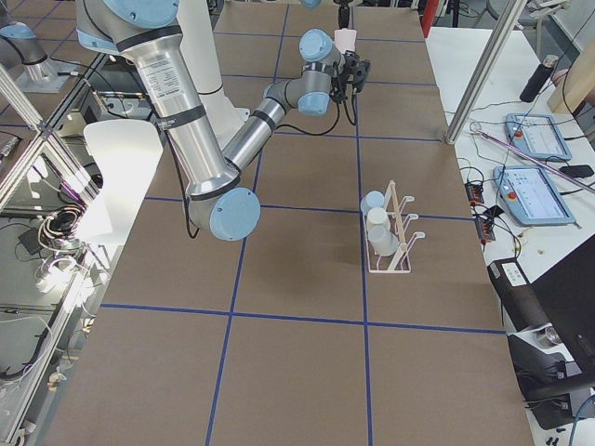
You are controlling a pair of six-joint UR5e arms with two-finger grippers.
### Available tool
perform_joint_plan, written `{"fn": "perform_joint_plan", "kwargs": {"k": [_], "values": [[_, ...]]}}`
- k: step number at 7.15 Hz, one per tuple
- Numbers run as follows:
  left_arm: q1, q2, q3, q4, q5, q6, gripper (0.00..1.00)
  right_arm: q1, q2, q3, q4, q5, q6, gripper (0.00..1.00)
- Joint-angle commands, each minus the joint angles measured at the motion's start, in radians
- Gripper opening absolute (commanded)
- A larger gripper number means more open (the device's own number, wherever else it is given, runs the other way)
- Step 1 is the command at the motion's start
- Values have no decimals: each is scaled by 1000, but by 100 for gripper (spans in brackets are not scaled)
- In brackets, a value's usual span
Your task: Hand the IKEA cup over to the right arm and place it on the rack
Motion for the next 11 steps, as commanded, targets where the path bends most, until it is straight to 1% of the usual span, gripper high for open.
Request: {"fn": "perform_joint_plan", "kwargs": {"k": [1,2,3,4,6,7,11], "values": [[36,-3,186,-642,208,-499,0,-4,5,-1,194,-8,241,100],[50,-6,255,-856,292,-645,0,-4,8,-3,250,-26,293,100],[79,-8,280,-993,367,-780,0,-7,14,-12,318,-89,385,100],[124,-14,281,-1051,433,-835,0,-14,30,-18,362,-123,433,100],[182,-74,282,-1042,449,-840,0,-14,89,-46,361,-146,443,100],[204,-83,288,-1039,467,-842,0,-14,93,-46,359,-146,447,99],[205,-112,308,-1038,469,-845,0,-34,91,-47,362,-145,449,99]]}}
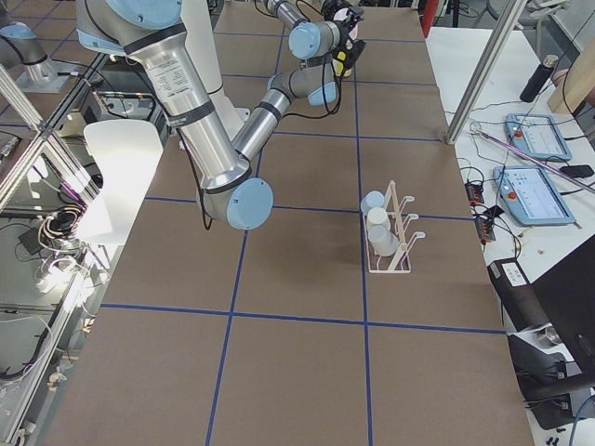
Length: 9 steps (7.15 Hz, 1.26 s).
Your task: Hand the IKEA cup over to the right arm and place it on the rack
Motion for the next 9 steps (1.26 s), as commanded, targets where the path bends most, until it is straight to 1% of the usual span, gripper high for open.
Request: {"fn": "perform_joint_plan", "kwargs": {"k": [1,2,3,4,5,6,7,8,9], "values": [[1,-11,7,2,1,-1,0,-11,-1,0,4,0,3,97],[1,-11,9,2,1,-1,0,-13,-1,1,6,0,15,70],[1,-14,9,5,1,-3,0,-11,-2,6,6,0,50,10],[1,-23,6,30,1,-4,23,-13,-2,6,7,0,51,0],[-1,-41,0,82,1,-6,56,-14,-2,7,6,-1,52,0],[-4,-46,-6,100,0,-4,76,-13,-5,7,6,-1,52,0],[-15,-43,-9,100,-2,0,76,1,-18,4,4,0,37,0],[-39,-35,-3,100,-2,12,75,72,-36,-14,-12,10,17,0],[-68,-34,7,104,-2,14,75,146,-73,-28,-14,79,-23,0]]}}
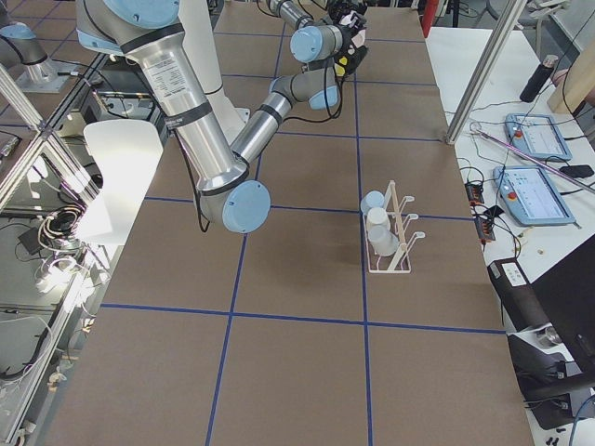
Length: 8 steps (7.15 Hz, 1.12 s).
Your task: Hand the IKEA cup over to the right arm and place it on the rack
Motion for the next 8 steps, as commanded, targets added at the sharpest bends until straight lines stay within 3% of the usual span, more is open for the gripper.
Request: {"fn": "perform_joint_plan", "kwargs": {"k": [1,3,4,6,8], "values": [[-48,19,14,18,-9,7,75,145,-72,-28,-8,116,-87,0],[-50,25,14,21,-8,30,75,248,-122,-99,-45,191,-264,0],[-50,29,21,21,-9,53,75,298,-123,-132,-179,243,-512,0],[-52,40,38,21,-8,67,75,317,-99,-142,-493,213,-942,0],[-50,42,52,23,-8,102,75,316,-94,-159,-690,117,-1272,0]]}}
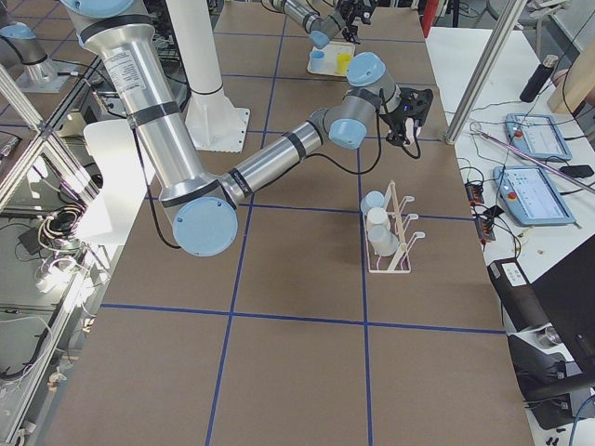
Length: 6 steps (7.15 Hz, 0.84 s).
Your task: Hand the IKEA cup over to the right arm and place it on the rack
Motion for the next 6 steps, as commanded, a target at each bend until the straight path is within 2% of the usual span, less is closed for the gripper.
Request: {"fn": "perform_joint_plan", "kwargs": {"k": [1,3,6], "values": [[3,2,10,1,0,14,75,-1,7,-36,-181,-74,-345,0],[8,2,13,3,2,14,75,-4,48,-148,-191,-82,-394,0],[9,0,15,3,5,14,75,-10,76,-204,-189,-82,-422,0]]}}
